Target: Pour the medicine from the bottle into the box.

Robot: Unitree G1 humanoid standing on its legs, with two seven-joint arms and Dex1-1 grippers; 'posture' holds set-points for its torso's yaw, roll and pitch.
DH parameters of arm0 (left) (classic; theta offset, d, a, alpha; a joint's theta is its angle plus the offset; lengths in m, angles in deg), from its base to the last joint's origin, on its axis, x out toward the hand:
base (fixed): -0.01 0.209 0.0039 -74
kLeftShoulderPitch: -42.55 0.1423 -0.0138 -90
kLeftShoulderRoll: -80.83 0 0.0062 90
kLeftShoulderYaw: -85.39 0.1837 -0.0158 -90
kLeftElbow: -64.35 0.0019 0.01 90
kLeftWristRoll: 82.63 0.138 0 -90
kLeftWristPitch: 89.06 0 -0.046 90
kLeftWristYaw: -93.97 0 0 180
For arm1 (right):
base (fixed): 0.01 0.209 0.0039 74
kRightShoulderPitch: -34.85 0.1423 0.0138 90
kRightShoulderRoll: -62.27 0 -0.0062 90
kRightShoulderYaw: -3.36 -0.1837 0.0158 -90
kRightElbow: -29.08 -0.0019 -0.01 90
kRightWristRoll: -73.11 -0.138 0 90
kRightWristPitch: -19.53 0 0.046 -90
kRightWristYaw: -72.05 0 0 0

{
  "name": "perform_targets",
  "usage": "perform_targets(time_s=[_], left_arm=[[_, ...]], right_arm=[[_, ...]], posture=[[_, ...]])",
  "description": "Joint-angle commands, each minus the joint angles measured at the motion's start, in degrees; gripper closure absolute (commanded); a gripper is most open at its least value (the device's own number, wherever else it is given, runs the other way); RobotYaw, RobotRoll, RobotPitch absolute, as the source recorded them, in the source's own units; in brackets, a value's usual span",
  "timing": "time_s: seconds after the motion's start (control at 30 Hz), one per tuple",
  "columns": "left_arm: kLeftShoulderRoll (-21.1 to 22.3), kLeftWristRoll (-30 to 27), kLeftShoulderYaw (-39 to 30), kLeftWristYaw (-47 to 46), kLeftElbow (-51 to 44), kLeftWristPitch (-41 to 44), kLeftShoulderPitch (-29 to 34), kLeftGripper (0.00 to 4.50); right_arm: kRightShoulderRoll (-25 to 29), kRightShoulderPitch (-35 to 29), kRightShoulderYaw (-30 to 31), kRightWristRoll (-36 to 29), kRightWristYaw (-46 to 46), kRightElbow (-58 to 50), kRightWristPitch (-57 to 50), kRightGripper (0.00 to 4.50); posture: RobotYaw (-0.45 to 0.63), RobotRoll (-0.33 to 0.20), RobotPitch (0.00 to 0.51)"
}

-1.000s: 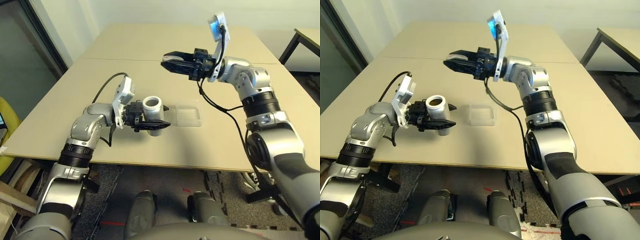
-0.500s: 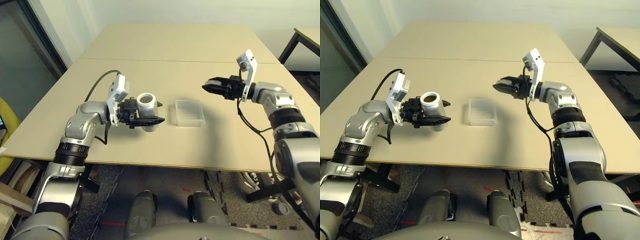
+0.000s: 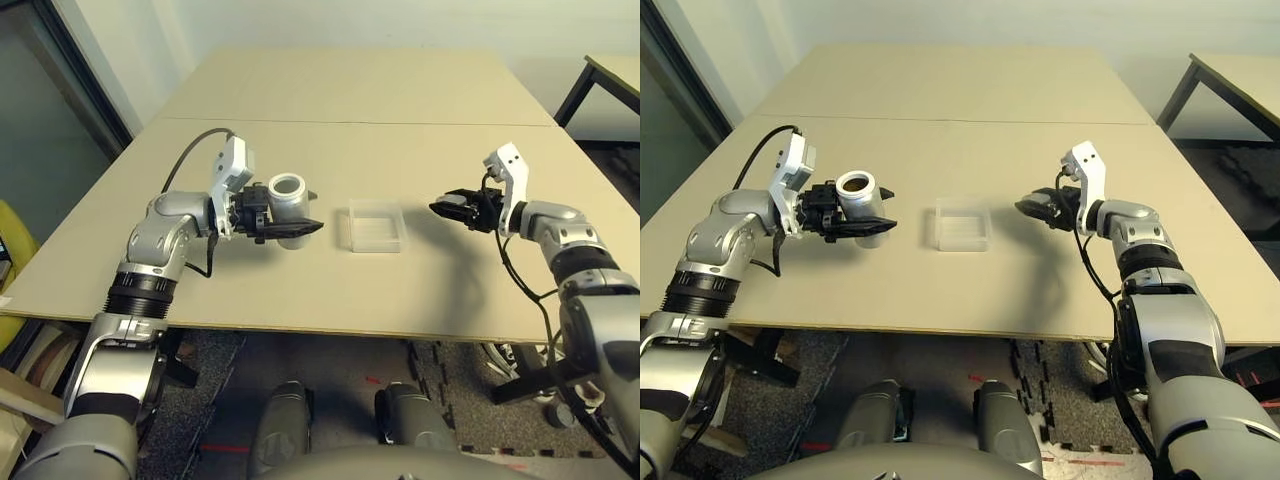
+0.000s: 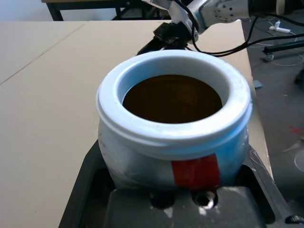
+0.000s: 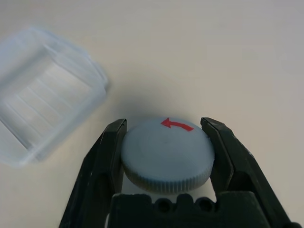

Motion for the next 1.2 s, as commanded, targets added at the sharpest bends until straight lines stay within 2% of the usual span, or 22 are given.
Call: perform_targets(time_s=[0.03,0.07,0.43,0.67,1.0,1.2], left_arm=[[0.07,0.98,-0.20,-0.16,0.56,-0.59,-0.54,1.75],[0.07,1.03,-0.21,-0.19,0.61,-0.66,-0.54,1.75],[-0.63,2.93,-0.01,-1.30,3.16,-3.09,-1.58,1.75],[-2.59,9.38,0.98,-6.38,10.62,-11.18,-5.15,1.75],[-5.65,25.10,6.65,-17.55,27.59,-28.48,-16.55,1.75],[-8.13,39.09,15.15,-27.51,37.41,-39.42,-24.20,1.75]], right_arm=[[0.60,-0.87,0.21,2.00,-1.26,1.68,0.89,0.31],[0.67,-0.92,0.23,2.41,-1.51,1.78,0.97,0.00],[2.45,-0.20,-0.99,2.39,1.91,-0.80,0.86,0.00],[3.26,-0.96,-2.14,1.56,4.07,-4.01,0.00,0.00],[3.38,-2.52,-2.44,0.00,4.40,-7.54,-0.99,0.00],[3.60,-3.45,-3.45,-1.49,4.20,-9.43,-1.51,0.00]], posture=[[0.00,0.000,0.000],[0.00,0.000,0.000],[-0.01,0.000,0.003],[-0.02,0.000,0.002],[-0.04,0.000,0.002],[-0.06,0.000,0.003]])
